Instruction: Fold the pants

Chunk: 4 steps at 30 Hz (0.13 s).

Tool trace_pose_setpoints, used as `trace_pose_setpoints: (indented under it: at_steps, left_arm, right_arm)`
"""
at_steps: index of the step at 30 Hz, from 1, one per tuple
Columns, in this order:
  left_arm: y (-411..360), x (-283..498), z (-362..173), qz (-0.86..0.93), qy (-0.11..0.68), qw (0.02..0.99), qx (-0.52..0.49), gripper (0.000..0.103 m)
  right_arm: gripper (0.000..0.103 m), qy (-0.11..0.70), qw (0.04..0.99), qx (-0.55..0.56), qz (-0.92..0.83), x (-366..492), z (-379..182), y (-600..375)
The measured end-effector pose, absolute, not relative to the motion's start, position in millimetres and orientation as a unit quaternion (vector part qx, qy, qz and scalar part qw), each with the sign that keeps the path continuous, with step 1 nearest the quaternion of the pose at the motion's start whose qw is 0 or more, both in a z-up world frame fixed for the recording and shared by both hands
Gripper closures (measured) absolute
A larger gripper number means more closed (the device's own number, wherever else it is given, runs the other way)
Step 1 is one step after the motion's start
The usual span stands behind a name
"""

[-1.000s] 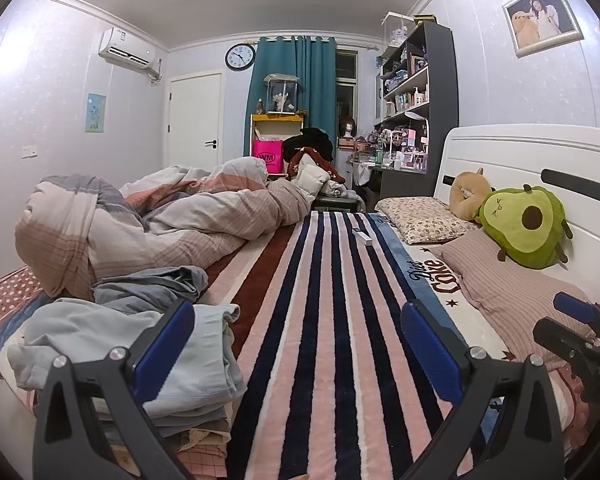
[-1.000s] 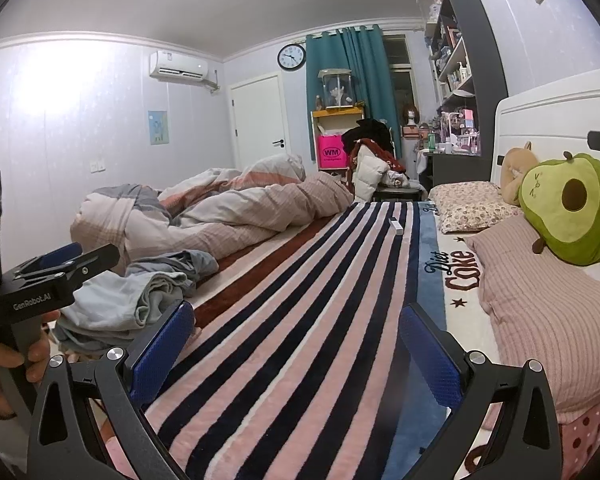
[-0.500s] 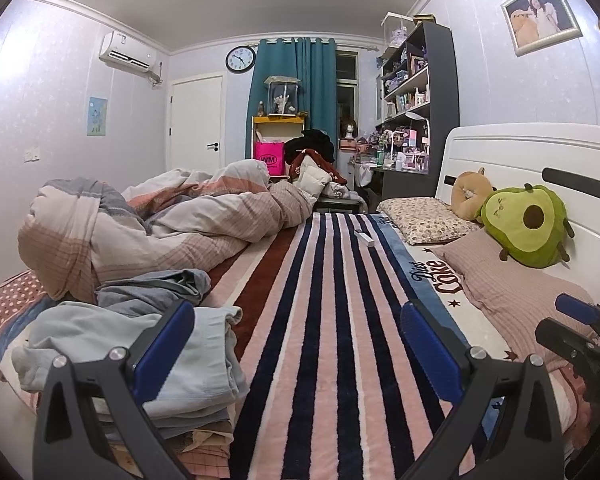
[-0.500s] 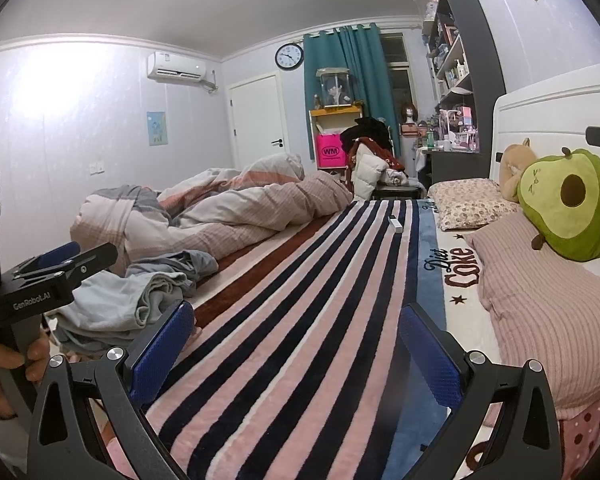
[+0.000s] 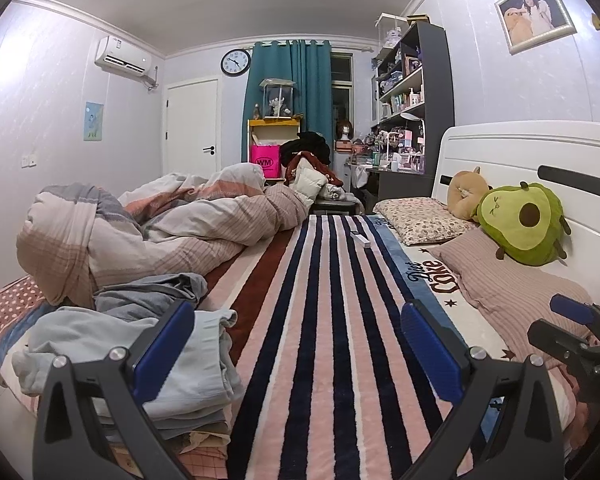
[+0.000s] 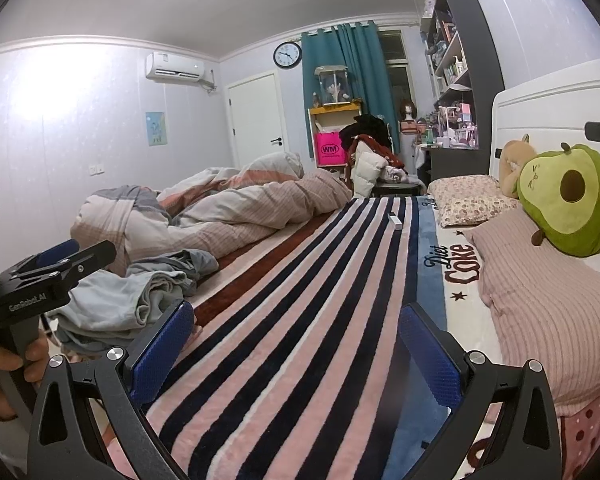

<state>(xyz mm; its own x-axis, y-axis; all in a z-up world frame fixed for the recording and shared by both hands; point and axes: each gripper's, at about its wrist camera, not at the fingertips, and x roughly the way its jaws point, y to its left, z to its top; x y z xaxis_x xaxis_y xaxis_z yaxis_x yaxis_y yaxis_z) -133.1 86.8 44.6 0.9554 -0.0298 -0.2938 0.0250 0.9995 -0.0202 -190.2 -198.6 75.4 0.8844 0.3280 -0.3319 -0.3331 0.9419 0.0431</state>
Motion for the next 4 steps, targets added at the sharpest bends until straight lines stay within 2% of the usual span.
trace_pose_setpoints:
  at_steps: [4]
  left_arm:
    - [83.7,-133.6,45.7,-0.015,0.147,0.989,-0.002,0.001]
  right_arm:
    - [0.001,0.171,0.971,-0.006,0.170,-190.6,75.4,-196.1]
